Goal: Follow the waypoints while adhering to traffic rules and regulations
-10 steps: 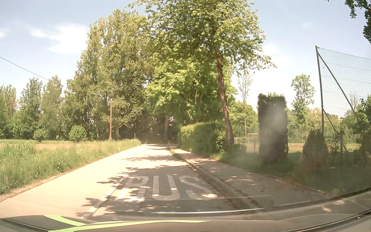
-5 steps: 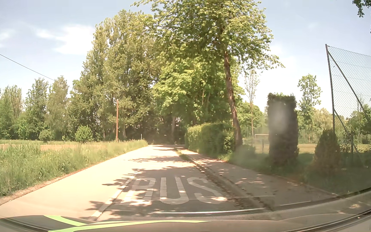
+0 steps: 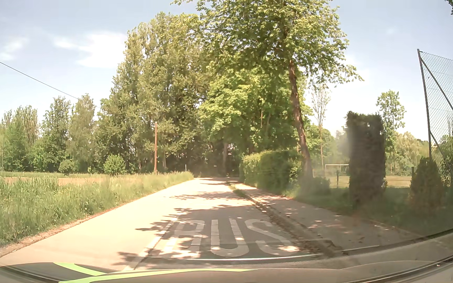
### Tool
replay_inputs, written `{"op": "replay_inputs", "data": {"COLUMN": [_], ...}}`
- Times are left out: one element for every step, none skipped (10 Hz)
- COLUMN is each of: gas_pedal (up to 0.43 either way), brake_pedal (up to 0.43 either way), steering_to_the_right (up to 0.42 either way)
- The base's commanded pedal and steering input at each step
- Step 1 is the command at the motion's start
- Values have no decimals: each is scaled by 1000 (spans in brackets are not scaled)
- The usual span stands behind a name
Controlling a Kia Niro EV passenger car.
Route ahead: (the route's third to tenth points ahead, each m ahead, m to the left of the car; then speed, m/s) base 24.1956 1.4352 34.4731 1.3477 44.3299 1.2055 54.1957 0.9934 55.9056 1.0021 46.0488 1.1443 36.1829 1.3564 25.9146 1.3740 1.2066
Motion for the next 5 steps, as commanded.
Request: {"op": "replay_inputs", "data": {"gas_pedal": [87,87,98,98,110], "brake_pedal": [0,0,0,0,0], "steering_to_the_right": [-306,-282,-251,-220,-188]}}
